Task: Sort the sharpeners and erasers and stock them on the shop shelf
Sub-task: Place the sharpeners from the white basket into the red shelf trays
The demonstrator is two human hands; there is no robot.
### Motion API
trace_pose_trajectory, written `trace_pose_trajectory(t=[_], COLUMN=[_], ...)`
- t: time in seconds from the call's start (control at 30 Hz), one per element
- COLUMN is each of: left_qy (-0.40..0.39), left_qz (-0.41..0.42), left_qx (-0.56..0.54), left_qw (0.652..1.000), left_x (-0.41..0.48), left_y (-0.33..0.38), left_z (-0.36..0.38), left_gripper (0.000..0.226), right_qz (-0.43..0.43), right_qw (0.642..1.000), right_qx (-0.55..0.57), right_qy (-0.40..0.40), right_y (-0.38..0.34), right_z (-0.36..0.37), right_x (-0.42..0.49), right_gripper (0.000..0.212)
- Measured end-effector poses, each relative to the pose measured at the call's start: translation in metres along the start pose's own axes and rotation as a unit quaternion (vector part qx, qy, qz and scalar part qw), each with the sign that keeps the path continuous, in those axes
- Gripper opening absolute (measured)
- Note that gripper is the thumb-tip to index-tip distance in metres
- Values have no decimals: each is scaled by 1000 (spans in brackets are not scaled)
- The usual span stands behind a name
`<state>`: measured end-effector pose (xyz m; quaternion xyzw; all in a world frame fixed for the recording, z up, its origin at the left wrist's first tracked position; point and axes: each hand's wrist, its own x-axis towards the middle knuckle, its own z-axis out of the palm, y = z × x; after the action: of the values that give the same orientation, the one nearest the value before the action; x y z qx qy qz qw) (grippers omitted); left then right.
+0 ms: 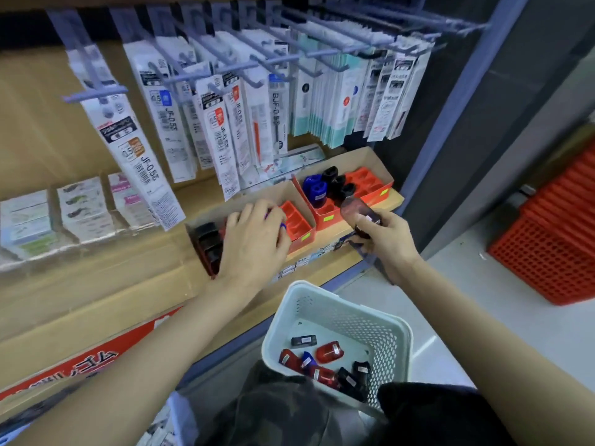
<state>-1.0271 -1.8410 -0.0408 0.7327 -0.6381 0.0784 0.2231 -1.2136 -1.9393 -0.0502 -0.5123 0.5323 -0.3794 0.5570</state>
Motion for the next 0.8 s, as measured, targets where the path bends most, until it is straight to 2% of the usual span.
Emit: trace_pose_trajectory(t=[0.1,0.2,0.27,0.33,0.43,0.53,0.63,0.7,0.8], left_qy=[-25,-96,-150,-169,-151,-146,-148,-146,-144], left_qz=[14,1,-6,-3,11,15,17,19,14], left_qx=[-76,-56,-21,12,22,17,18,19,17], left_qw=[997,994,988,985,988,989,989,989,989], left_x=[44,75,85,85,84,82,82,81,81], left_y=[26,36,36,34,31,30,28,26,27], left_z=[25,58,76,88,94,95,96,96,96], left_gripper=[22,39,49,52,46,36,29,28,27], right_qz=[-10,-78,-135,-187,-260,-278,-316,-320,-315], right_qw=[996,989,980,955,896,845,788,785,772], right_qx=[21,-47,-121,-225,-360,-451,-521,-526,-546], right_qy=[89,115,86,50,-7,-73,-83,-66,-77], right_y=[-5,-8,-11,-13,-16,-11,-10,-15,-20], right_z=[-17,-32,-36,-35,-23,-9,0,1,3], right_x=[31,74,103,130,158,175,182,184,189], right_gripper=[30,21,19,21,19,27,34,37,30])
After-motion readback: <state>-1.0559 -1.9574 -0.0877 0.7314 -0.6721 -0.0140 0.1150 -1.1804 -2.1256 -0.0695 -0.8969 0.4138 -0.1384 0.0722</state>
